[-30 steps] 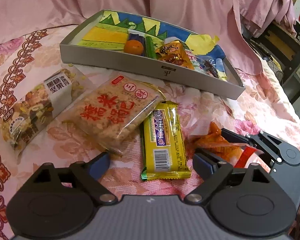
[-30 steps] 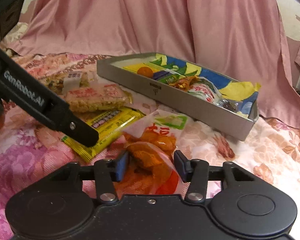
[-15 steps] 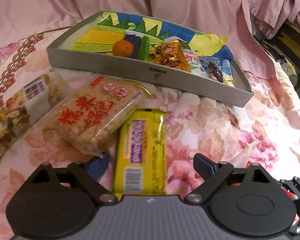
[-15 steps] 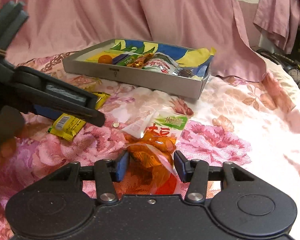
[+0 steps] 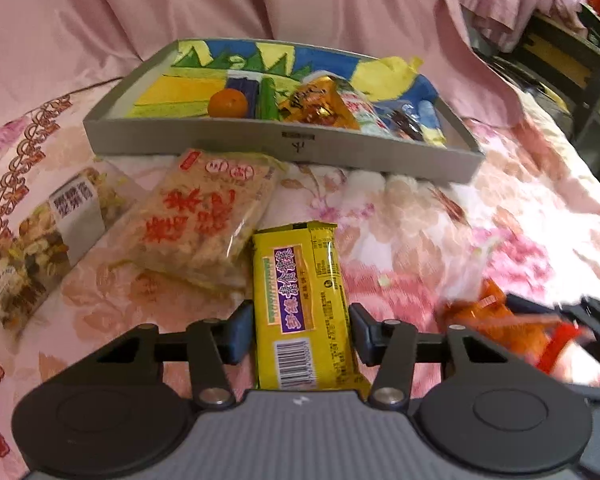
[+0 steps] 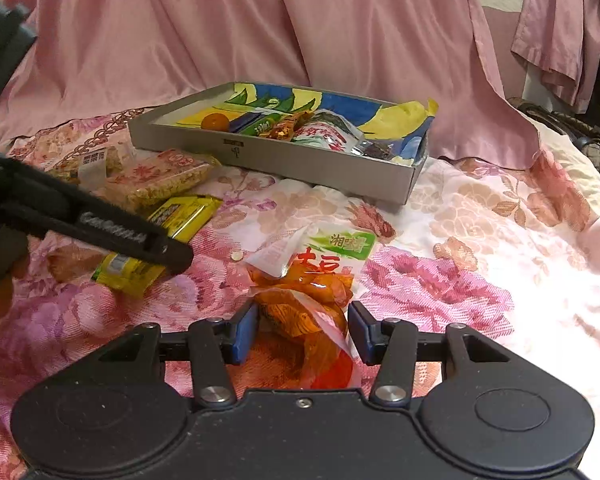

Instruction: Organize snacks

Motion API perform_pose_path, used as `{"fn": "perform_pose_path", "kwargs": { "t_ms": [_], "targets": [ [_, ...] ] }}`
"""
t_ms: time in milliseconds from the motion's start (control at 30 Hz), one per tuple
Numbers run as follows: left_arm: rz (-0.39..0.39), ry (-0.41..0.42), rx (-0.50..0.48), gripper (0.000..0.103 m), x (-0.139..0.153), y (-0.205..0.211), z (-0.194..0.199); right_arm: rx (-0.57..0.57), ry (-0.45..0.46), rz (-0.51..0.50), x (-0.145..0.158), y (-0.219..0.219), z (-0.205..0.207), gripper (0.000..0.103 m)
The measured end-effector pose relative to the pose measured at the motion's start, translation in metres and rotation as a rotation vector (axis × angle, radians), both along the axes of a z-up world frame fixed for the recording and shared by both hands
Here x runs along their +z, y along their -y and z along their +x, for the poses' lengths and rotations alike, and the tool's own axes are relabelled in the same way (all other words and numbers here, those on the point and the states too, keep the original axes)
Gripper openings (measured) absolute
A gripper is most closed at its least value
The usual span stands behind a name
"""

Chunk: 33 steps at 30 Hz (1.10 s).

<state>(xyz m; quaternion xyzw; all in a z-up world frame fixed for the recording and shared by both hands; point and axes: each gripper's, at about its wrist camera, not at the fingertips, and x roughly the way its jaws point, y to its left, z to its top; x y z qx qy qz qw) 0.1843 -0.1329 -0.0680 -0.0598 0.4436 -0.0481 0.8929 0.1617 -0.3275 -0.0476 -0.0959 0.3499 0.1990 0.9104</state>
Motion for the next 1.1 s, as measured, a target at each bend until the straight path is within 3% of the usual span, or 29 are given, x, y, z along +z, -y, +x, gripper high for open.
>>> {"fn": "perform_pose_path", "kwargs": {
  "t_ms": [200, 367, 500, 733, 800, 933, 1100],
  "targets": [
    [0.009, -0.041, -0.115, 0.055, 0.002, -0.009, -0.038, 0.019, -0.022, 0.018, 0.007, -0.006, -0.011, 0.05],
    [0.025, -0.047, -0.139, 0.055, 0.003, -0.015, -0.049, 0.042, -0.026, 0.028, 0.013, -0.018, -0.027, 0.043],
    [0.046, -0.041, -0.133, 0.057, 0.003, -0.012, -0.041, 0.04, -0.027, -0.033, 0.003, -0.026, -0.026, 0.049],
    [0.031, -0.038, -0.128, 0.073, 0.001, -0.01, -0.025, 0.026, -0.003, -0.02, -0.01, -0.027, -0.016, 0.064],
    [0.038, -0.035, -0.126, 0.072, 0.001, -0.009, -0.023, 0.025, -0.006, -0.01, -0.011, -0.026, -0.015, 0.064],
    [0.063, -0.026, -0.129, 0.055, 0.0, -0.01, -0.025, 0.015, -0.023, 0.019, -0.008, -0.022, -0.013, 0.06],
    [0.007, -0.05, -0.138, 0.053, 0.004, -0.018, -0.033, 0.029, -0.026, -0.025, -0.007, -0.027, -0.018, 0.054]
  ]
}}
